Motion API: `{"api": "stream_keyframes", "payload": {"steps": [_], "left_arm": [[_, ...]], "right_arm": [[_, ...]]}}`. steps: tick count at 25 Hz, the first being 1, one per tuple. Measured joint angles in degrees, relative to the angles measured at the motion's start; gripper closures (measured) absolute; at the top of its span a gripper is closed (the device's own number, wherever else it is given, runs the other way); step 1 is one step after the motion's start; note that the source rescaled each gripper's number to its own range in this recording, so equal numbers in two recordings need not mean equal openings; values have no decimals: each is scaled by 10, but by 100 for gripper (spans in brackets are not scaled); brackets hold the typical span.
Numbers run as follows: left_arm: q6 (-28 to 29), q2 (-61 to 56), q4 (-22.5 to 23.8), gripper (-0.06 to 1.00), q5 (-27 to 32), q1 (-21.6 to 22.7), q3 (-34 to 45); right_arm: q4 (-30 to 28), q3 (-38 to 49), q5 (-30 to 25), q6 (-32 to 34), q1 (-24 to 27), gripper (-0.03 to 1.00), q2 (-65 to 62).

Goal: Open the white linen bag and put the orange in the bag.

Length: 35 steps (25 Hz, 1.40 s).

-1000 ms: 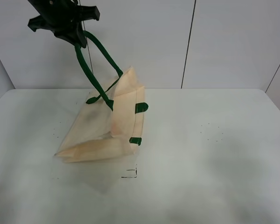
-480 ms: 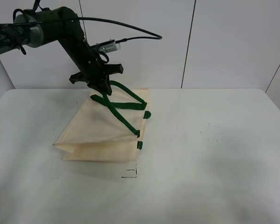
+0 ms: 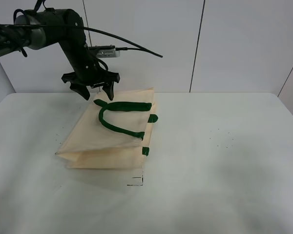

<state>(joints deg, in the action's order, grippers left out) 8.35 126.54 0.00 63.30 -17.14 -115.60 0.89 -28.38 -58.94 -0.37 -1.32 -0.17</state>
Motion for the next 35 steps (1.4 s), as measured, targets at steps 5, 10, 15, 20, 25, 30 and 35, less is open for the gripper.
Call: {"api": "stream_keyframes", "payload": {"steps": [5,10,15,20,25,30,35], "left_arm": [[-1,0,0,0,12,21,0],[-13,0,5,0,30,91,0],[-17,0,14,0,45,135,0],[-17,-23,15,0,47,140,21],[-17,-108,15,1,47,140,98],[-17,-216,15,1,47,140,230],[-17,-368,15,1,47,140,397]], "right_arm": [[0,0,0,0,0,-3,0],[0,0,0,0,0,-3,0],[0,0,0,0,0,-3,0],[0,0,0,0,0,-3,0],[0,0,0,0,0,-3,0],[0,0,0,0,0,-3,0],[0,0,0,0,0,-3,0]]}}
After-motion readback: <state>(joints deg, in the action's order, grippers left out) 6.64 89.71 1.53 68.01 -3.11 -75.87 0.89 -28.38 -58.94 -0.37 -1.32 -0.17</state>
